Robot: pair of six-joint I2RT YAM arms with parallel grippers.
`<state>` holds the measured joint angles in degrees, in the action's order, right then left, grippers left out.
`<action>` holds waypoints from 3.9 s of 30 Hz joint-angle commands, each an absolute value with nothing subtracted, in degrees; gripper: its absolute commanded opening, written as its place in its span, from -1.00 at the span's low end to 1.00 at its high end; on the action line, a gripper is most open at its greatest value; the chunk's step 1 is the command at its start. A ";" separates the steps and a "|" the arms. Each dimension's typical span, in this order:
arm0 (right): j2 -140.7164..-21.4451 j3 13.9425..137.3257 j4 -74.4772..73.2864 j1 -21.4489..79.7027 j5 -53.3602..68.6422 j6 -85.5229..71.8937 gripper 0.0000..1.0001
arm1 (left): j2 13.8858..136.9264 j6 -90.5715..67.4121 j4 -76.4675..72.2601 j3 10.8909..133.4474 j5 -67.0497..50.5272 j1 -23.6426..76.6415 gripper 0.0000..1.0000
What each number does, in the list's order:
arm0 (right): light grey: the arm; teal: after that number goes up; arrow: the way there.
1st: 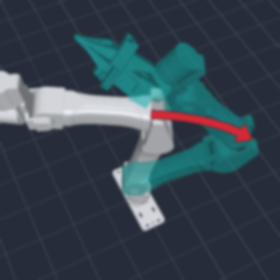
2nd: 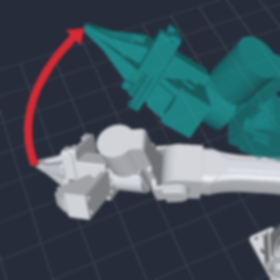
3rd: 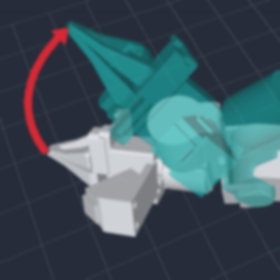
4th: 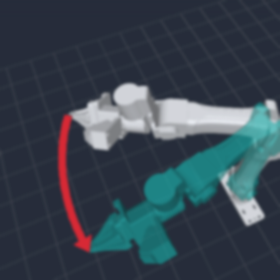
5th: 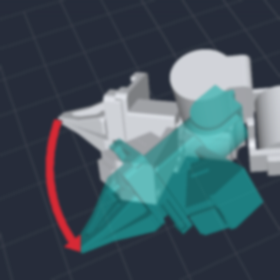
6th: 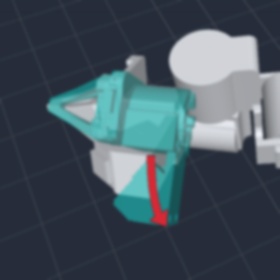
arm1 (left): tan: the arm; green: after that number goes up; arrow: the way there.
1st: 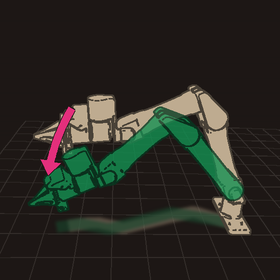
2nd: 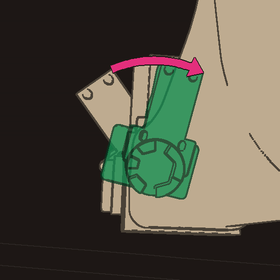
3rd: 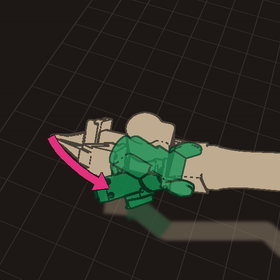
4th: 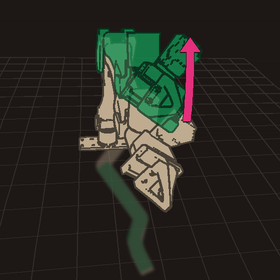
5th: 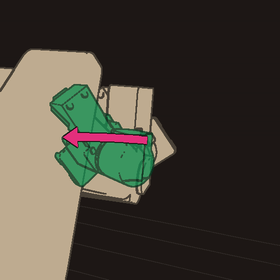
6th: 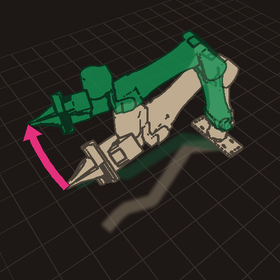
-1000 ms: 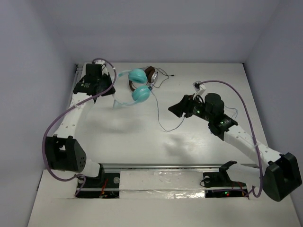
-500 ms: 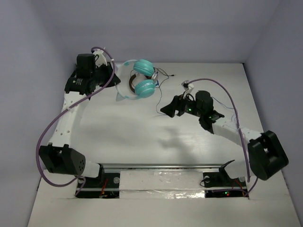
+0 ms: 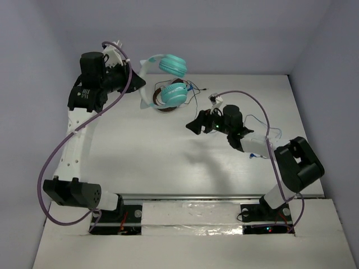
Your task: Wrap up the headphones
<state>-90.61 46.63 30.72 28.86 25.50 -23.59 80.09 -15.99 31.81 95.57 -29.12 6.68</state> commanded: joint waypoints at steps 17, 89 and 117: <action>-95.36 45.97 39.98 29.09 26.01 -22.41 0.41 | 83.49 -21.97 31.11 117.50 -33.93 4.75 -1.00; -83.58 87.98 -38.14 58.01 -22.40 -7.73 -1.00 | 69.96 -12.31 14.68 57.40 -11.84 26.81 -1.00; -86.13 88.42 -31.73 55.81 -40.51 -2.55 -0.56 | 68.82 -7.03 14.07 54.23 -28.56 29.00 -1.00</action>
<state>-86.13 87.35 -36.67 56.69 -35.81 -3.99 71.33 -6.44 18.63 53.98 -21.58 28.86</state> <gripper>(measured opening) 0.212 0.098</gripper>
